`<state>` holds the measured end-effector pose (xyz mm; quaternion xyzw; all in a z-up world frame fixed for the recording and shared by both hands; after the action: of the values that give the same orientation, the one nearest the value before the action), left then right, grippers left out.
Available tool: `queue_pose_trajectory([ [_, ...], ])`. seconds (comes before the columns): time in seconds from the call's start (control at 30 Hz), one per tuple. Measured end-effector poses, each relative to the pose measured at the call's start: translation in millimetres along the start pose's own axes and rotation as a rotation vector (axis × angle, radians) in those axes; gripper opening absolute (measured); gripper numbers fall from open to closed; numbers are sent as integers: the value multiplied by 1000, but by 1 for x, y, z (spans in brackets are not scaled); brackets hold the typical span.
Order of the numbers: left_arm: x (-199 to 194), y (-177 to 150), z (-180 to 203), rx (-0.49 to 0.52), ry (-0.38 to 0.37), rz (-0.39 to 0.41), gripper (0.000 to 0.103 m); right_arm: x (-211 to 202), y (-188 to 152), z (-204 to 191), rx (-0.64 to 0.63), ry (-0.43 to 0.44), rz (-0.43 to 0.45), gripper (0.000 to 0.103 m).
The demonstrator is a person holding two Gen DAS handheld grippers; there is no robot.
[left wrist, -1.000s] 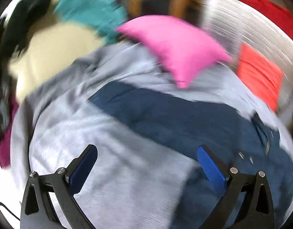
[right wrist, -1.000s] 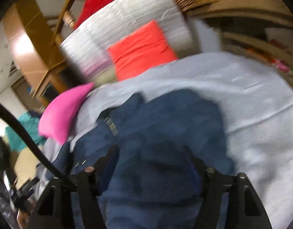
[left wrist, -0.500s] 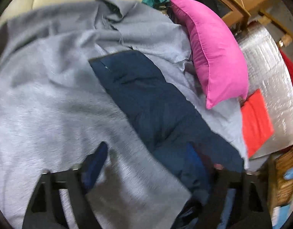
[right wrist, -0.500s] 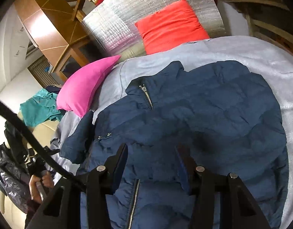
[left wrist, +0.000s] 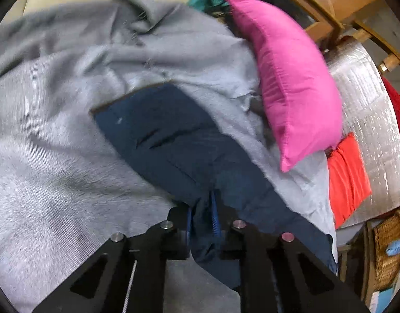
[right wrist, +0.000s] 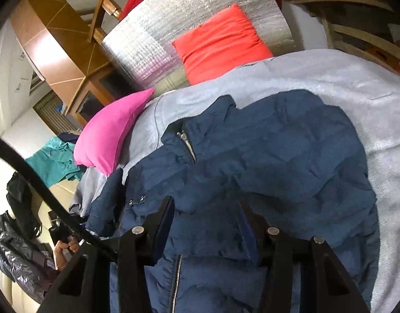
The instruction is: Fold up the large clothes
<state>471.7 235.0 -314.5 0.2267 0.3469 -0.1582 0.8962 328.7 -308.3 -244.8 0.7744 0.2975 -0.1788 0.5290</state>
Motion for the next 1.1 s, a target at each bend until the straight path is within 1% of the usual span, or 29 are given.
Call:
queue_pose_trajectory([
  [0.07,-13,-5,20,65,-14,30,10,-6,3,3,9,-13,23,53],
  [0.1,-25,-13,41,123,-33,48,10,-10,4,7,20,-22,36,53],
  [0.13,-32,-18,52,154,-48,55,10,-12,5,10,31,-27,44,53],
  [0.23,-69,-52,104,301,-149,89,10,-24,8,22,73,-42,72,53],
  [0.27,-86,-71,127,372,-199,101,10,-27,8,26,83,-48,79,53],
  [0.33,-105,-100,152,460,-268,105,10,-36,10,36,114,-60,101,53],
  [0.37,-113,-116,162,497,-300,98,10,-39,11,41,130,-63,108,53],
  [0.4,-120,-140,177,548,-345,71,10,-43,11,48,149,-69,116,53],
  [0.43,-122,-159,186,581,-371,43,10,-46,12,52,164,-74,124,53],
  [0.47,-124,-172,192,604,-385,22,10,-51,12,59,188,-77,134,53],
  [0.5,-123,-198,202,649,-403,-19,10,-53,12,64,206,-73,137,53],
  [0.57,-117,-236,214,722,-423,-77,10,-59,13,76,247,-66,147,53],
  [0.63,-109,-267,219,778,-423,-118,10,-64,13,87,282,-66,156,53],
  [0.67,-102,-287,221,813,-421,-152,10,-67,13,92,299,-62,157,53],
  [0.73,-88,-312,219,845,-414,-210,10,-70,13,102,334,-55,155,53],
  [0.77,-80,-324,216,856,-396,-248,11,-71,12,106,345,-56,154,53],
  [0.8,-64,-338,210,864,-353,-309,13,-72,12,110,355,-63,153,53],
  [0.83,-57,-345,205,866,-330,-344,14,-73,12,116,364,-73,151,53],
  [0.87,-40,-357,196,865,-281,-427,16,-74,13,118,369,-78,150,53],
  [0.93,-28,-367,182,839,-233,-518,16,-73,12,122,378,-81,141,53],
  [0.97,-26,-369,176,823,-226,-545,16,-70,12,122,378,-77,123,53],
  [1.0,-32,-368,173,821,-233,-549,17,-68,12,122,379,-75,115,53],
  [1.03,-37,-366,173,835,-238,-544,19,-66,13,120,374,-72,108,57],
  [1.07,-49,-361,173,863,-250,-542,26,-65,13,117,362,-69,101,59],
  [1.1,-58,-357,173,877,-260,-533,46,-65,13,114,348,-68,97,63],
])
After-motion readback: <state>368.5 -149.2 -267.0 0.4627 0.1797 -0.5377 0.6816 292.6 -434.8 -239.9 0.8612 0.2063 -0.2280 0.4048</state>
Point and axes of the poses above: each gripper's, at about its wrist camera, not at the fingertips, and x roughly the way its jaws point, z to its right, y to its top, the point moved 6 cm from there along x, roughly the way its jaws point, and after that the axes turned 12 degrees about -x, right-handed, at the moved point
